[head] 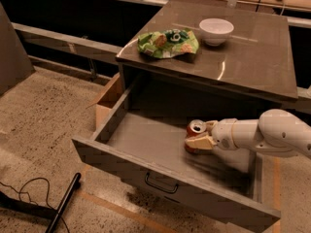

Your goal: Pick coke can from top drawer and place on counter

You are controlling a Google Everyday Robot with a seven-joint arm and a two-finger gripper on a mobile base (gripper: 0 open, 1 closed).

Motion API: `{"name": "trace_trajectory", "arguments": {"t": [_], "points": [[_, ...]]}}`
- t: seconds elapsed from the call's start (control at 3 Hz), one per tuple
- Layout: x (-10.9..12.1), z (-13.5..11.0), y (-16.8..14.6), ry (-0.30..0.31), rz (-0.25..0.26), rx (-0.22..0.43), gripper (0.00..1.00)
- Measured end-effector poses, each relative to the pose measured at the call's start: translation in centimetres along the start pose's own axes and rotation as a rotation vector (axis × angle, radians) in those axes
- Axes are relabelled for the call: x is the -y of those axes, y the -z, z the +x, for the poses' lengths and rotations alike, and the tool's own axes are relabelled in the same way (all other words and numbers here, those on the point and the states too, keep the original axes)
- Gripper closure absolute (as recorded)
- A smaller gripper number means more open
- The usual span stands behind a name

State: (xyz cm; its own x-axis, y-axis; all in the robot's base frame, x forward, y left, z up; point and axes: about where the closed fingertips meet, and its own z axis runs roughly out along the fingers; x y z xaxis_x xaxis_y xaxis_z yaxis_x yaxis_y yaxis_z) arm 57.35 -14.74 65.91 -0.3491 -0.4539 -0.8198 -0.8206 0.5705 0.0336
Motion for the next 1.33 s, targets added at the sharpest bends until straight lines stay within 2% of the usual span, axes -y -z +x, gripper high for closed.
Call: {"name": "trace_trajectory", "arguments": {"t": [0.33,0.67,1.0,1.33], "points": [[0.7,-1.3,3.0,-0.041,0.012,0.007,0.85],[2.3,-3.4,8.9,-0.082,0.036,-0.005,1.00],[3.2,-5.5,16.0,-0.124,0.057,-0.018,1.00],[4.0,-7.2,20.7,-0.124,0.089,0.003,1.00]]}}
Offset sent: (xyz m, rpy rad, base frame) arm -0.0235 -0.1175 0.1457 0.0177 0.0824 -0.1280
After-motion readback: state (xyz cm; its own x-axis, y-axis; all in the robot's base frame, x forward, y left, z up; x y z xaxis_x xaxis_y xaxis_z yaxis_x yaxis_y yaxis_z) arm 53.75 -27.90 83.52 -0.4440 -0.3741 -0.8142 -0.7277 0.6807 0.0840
